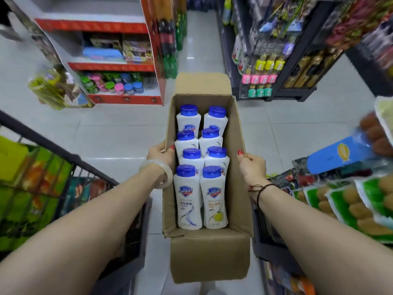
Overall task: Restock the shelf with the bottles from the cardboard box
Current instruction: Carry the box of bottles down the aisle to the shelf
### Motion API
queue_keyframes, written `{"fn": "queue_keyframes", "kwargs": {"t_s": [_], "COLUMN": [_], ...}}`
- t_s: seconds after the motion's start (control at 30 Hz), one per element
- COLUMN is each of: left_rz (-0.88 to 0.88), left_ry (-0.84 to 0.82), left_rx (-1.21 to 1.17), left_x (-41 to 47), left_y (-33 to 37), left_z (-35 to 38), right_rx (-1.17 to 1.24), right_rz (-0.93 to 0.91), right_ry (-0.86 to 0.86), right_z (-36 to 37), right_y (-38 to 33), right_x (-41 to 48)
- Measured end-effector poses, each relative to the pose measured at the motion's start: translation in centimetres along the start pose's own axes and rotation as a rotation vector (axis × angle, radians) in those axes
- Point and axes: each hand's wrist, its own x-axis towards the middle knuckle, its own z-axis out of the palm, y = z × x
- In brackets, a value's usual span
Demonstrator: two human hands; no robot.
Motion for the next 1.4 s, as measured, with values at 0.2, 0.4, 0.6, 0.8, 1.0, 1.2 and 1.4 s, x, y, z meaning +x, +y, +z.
{"fn": "queue_keyframes", "kwargs": {"t_s": [0.2,0.4,0.6,0.8,1.0,1.2,1.4], "left_rz": [0.042,0.014,0.009,0.021,0.027,0.018,0.032], "left_ry": [-0.047,-0.020,-0.012,-0.009,-0.053,-0.046,-0.001], "left_rx": [-0.004,0.017,0.005,0.006,0.015,0.117,0.071], "left_x": [5.8,13.0,20.3,28.8,38.5,48.2,57.1], "left_y": [6.8,12.9,19.3,25.3,30.9,37.5,43.7], "left_z": [1.5,4.0,6.9,9.7,12.0,15.2,19.3], "right_rx": [0.062,0.085,0.091,0.115,0.142,0.174,0.147], "right_rz": [0.037,0.040,0.045,0.062,0.089,0.098,0.131], "right_ry": [0.008,-0.010,-0.019,-0.038,-0.023,0.015,-0.026], "right_z": [2.3,4.5,6.7,9.6,13.2,16.4,19.8], "right_y": [-6.1,-12.6,-19.9,-26.8,-33.6,-40.2,-46.7], "right_x": [6.1,13.6,21.1,28.9,36.5,44.9,54.6]}}
